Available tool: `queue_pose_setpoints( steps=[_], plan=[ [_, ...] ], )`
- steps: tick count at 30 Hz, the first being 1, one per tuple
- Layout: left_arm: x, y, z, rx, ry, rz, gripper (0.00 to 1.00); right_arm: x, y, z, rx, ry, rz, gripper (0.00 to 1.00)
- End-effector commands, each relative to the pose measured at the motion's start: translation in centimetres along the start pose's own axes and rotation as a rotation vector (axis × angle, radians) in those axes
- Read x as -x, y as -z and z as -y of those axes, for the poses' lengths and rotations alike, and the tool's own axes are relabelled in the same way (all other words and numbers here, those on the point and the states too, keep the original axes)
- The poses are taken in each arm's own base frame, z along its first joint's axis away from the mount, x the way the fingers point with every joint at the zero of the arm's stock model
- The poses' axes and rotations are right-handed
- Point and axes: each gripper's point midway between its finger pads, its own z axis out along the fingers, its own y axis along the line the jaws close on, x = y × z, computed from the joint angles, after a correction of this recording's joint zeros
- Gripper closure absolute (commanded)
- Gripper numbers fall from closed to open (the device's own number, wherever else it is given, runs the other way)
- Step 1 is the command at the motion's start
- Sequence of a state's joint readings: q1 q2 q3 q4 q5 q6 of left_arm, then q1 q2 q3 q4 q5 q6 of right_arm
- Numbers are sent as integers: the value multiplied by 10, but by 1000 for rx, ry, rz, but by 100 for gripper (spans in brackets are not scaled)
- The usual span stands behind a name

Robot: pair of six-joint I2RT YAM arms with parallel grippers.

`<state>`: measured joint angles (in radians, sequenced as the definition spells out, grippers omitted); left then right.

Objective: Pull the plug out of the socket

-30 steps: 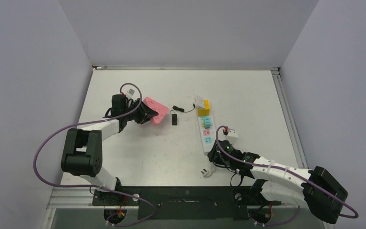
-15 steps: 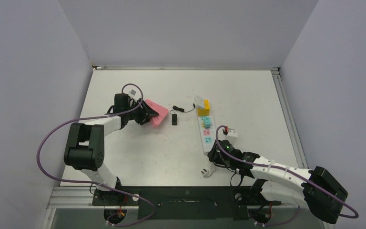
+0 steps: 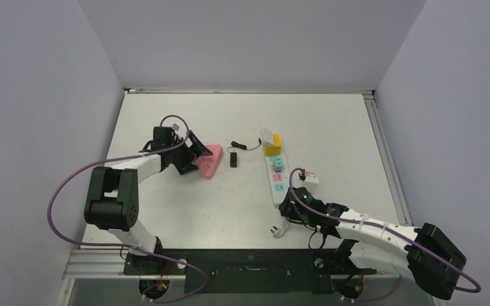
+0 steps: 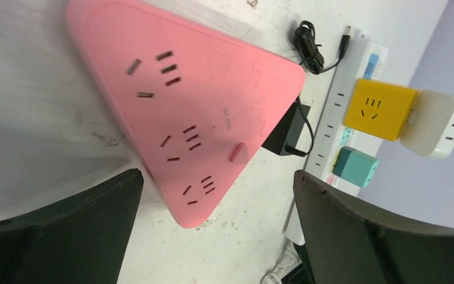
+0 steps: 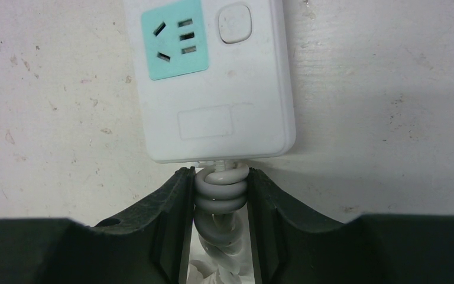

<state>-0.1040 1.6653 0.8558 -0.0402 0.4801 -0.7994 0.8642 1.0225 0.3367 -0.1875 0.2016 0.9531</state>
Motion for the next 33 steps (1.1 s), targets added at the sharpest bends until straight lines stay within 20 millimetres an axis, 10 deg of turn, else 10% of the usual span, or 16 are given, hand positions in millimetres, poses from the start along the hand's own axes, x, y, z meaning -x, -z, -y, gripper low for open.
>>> queue_pose_setpoints(
  steps=[1, 10, 20, 33],
  plan=[
    [31, 29, 15, 49, -75, 160, 4, 29, 7, -23, 57, -31, 83, 95],
    [39, 64, 44, 10, -198, 288, 4, 34, 12, -36, 109, -43, 89, 95],
    [-90, 41, 141, -345, -529, -26, 4, 65, 36, -80, 264, -116, 140, 95],
    [-196, 15, 147, -563, -335, -467, 0, 70, 46, -115, 376, -149, 110, 95]
  ],
)
